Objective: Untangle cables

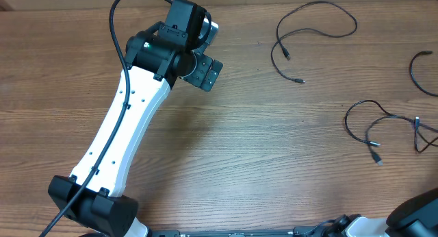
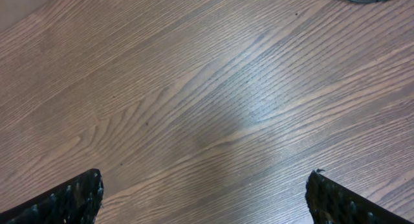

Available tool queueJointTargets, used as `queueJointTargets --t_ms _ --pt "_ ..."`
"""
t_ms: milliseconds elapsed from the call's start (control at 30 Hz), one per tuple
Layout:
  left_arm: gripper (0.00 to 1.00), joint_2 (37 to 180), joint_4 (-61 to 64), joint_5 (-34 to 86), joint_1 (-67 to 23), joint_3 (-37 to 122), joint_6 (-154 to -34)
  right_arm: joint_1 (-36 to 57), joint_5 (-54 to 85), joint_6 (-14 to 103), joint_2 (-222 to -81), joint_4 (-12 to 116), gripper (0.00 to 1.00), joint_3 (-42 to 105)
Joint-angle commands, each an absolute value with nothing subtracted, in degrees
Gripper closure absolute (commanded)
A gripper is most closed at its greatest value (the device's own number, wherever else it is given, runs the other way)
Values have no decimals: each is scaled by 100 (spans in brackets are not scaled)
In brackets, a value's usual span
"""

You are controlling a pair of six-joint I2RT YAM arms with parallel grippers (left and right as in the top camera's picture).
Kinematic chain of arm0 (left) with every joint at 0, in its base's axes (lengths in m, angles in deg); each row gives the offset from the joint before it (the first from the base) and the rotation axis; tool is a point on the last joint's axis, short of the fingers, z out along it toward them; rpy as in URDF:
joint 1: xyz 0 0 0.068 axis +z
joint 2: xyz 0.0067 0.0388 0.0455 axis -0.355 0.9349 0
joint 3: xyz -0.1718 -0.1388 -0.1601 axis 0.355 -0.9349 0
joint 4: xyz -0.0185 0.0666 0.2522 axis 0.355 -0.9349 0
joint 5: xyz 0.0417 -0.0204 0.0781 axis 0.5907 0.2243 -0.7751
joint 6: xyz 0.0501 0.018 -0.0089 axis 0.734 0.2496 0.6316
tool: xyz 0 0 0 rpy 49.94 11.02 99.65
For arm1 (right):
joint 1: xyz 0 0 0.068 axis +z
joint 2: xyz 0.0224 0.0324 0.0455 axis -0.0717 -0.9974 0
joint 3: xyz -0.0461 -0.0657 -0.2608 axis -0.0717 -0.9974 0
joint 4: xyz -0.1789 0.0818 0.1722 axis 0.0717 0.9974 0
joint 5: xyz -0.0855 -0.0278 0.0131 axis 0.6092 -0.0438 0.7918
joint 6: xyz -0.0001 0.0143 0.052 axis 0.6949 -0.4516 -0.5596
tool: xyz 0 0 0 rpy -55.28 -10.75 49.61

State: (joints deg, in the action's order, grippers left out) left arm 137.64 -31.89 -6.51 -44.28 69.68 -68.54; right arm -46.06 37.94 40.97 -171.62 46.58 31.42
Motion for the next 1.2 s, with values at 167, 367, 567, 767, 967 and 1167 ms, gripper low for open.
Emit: queueJointTargets --t_ms 167,367,567,767,967,1167 --pt "0 13784 -3167 -598 -4397 6954 -6935 -4624 4118 4626 -17153 4365 94 3266" --pt "0 13784 -3167 -598 -4397 6954 -6935 -4624 4116 4639 -17153 4367 52 3266" --pt "0 13784 -3167 -598 -4397 6954 -6935 -4624 4111 4639 -17153 4376 27 3266" --pt "0 13784 -3167 -598 -4397 6954 -6935 -4624 3762 4643 -17153 4393 14 3266" --pt "0 13784 -3167 -598 -4397 6952 -6935 -4556 1674 5495 -17153 4354 0 3266" --pt "0 13784 -3167 -598 -4397 6954 -6935 -4062 665 5843 -17153 4352 0 3266"
